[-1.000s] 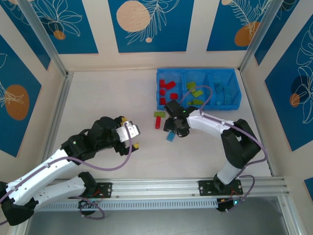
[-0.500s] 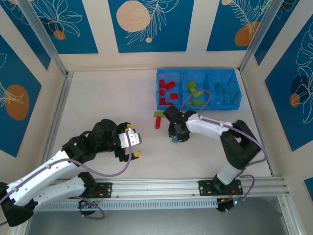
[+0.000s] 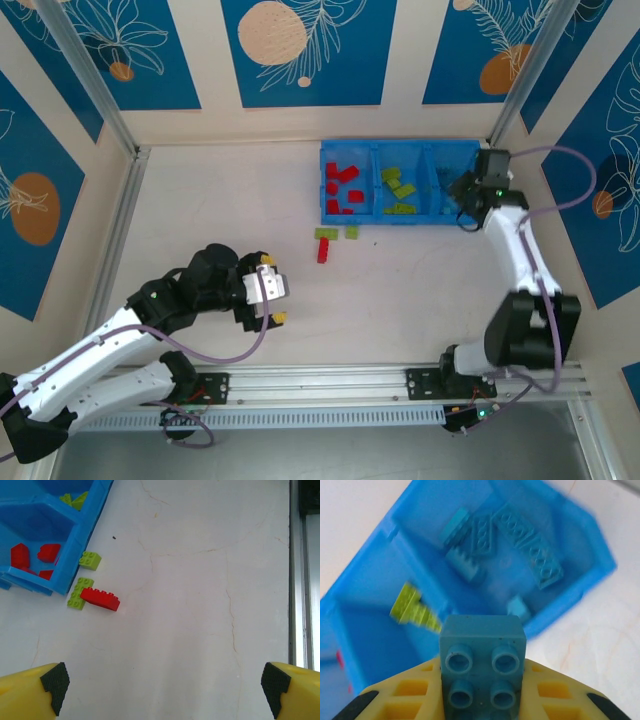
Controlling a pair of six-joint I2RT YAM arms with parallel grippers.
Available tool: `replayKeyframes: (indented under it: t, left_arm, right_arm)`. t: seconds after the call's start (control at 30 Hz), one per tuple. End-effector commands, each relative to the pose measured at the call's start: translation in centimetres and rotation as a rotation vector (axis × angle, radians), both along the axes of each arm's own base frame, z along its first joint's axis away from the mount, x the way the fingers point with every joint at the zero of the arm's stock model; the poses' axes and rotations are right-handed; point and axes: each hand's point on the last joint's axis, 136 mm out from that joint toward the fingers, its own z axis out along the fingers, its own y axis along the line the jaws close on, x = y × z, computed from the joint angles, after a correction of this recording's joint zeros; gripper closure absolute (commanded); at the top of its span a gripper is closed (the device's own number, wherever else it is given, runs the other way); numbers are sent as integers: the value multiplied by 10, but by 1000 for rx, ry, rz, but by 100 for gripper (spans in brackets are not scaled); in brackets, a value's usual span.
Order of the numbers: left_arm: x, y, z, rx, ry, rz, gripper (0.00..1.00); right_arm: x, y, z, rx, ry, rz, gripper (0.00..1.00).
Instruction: Sort the legos into containers by color
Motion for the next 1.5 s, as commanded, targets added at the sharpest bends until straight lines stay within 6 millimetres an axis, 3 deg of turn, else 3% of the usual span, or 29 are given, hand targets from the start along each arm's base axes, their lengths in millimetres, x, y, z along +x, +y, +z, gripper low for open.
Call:
replayKeyframes:
  t: [0.0,0.1,0.23,0.33,0.43,0.5,0.7,0.83,0.93,1.07,1.17,1.27,1.47]
  left_arm:
    - [3,-2,-4,9,-20,-15,0]
    - [6,-1,-6,20,-19,3,0]
    - [7,-1,-7,17,-24,5,0]
    - [9,-1,-8,20,-25,15,0]
    - [12,-1,-9,21,-26,28,0]
    - [15,-2,-8,9,-31,48,0]
    - [35,-5,10,-95,63,234,0]
    - [53,-10,38,-200,211,436,2]
    - [72,-15,37,-268,332,621,4]
    - [102,-25,13,-270,404,810,6]
    - [124,-46,-13,-231,457,854,6]
    - [149,-68,-47,-216,557,887,6]
    - [187,-84,-108,-102,549,988,10]
  right_arm:
    - [33,-19,-15,20,56,26,77]
    - [61,-41,-29,23,107,-4,63]
    - [82,-43,-37,51,170,29,43]
    - [82,-37,-28,64,181,55,39]
    - [68,-23,-16,73,147,84,37]
    - [53,-9,-9,98,127,106,37]
    - [-20,49,4,188,54,246,37]
    - [-78,108,20,263,-18,464,36]
    - [-126,149,29,266,-16,632,36]
    - [-191,193,29,282,58,812,35]
    - [-225,214,27,322,109,897,34]
    - [-244,224,24,309,140,957,32]
    - [-247,224,14,251,198,974,28]
